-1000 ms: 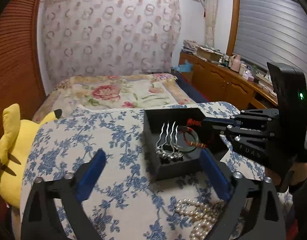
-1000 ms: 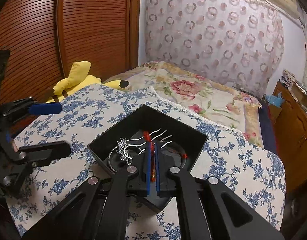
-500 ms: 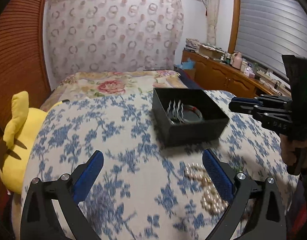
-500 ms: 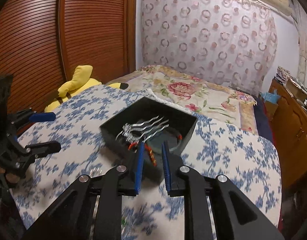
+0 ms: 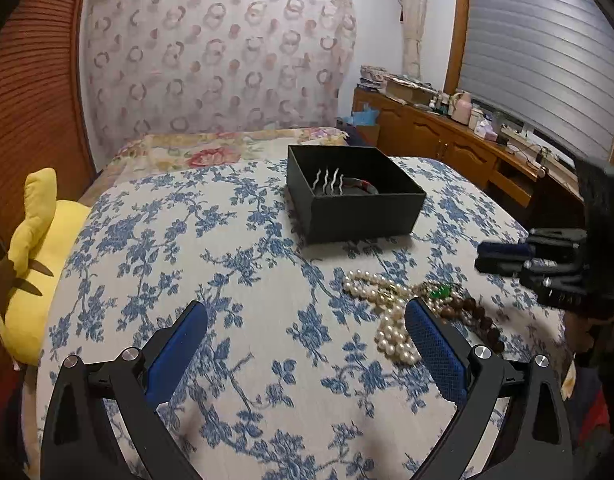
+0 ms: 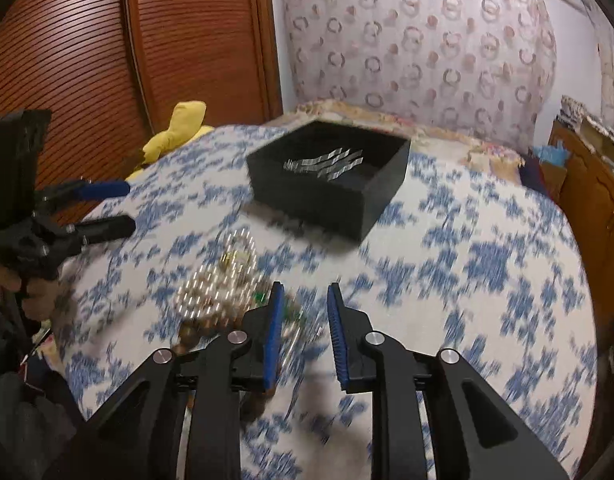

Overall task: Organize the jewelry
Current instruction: 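Grasp the brown wooden bead bracelet with the right gripper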

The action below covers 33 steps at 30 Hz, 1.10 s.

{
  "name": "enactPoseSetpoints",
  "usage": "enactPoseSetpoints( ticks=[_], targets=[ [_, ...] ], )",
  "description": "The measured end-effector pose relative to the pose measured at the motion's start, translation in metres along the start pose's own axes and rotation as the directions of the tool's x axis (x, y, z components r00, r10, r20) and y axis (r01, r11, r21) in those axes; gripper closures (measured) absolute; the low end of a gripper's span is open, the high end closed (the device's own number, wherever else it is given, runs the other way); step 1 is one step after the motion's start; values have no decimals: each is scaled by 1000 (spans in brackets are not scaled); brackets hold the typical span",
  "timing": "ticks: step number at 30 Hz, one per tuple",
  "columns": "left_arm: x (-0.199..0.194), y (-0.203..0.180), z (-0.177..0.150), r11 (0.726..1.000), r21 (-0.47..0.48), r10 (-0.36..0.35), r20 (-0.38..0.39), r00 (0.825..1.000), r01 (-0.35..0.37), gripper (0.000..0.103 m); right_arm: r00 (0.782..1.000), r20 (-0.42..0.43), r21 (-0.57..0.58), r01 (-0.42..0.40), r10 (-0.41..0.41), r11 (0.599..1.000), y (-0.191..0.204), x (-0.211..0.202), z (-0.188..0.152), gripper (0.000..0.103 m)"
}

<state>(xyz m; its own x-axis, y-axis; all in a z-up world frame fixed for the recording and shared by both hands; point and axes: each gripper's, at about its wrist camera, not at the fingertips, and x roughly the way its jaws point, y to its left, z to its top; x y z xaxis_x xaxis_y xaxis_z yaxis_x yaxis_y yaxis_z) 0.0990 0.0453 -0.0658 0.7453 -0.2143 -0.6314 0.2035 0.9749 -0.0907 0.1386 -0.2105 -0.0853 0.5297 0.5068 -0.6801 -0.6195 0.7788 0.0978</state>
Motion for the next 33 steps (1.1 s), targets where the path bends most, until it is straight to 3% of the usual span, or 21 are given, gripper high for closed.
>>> enactPoseSetpoints(
  ticks=[19,21,22,33],
  targets=[
    [3,-14,-19,1000,3,-16,-39,999,16,8,995,-97,0,-9,9,1000,21,9,-35,78],
    [3,-15,-19,1000,6,-16,-41,999,16,8,995,-96,-6,-12,12,1000,22,8,-35,84],
    [3,-16,-20,1000,7,-18,-41,999,19,8,996,-93,-12,-16,15,1000,23,7,-35,88],
    [9,-30,-22,998,20,-60,-58,996,62,10,998,63,-13,-2,3,1000,14,-46,-20,88]
  ],
)
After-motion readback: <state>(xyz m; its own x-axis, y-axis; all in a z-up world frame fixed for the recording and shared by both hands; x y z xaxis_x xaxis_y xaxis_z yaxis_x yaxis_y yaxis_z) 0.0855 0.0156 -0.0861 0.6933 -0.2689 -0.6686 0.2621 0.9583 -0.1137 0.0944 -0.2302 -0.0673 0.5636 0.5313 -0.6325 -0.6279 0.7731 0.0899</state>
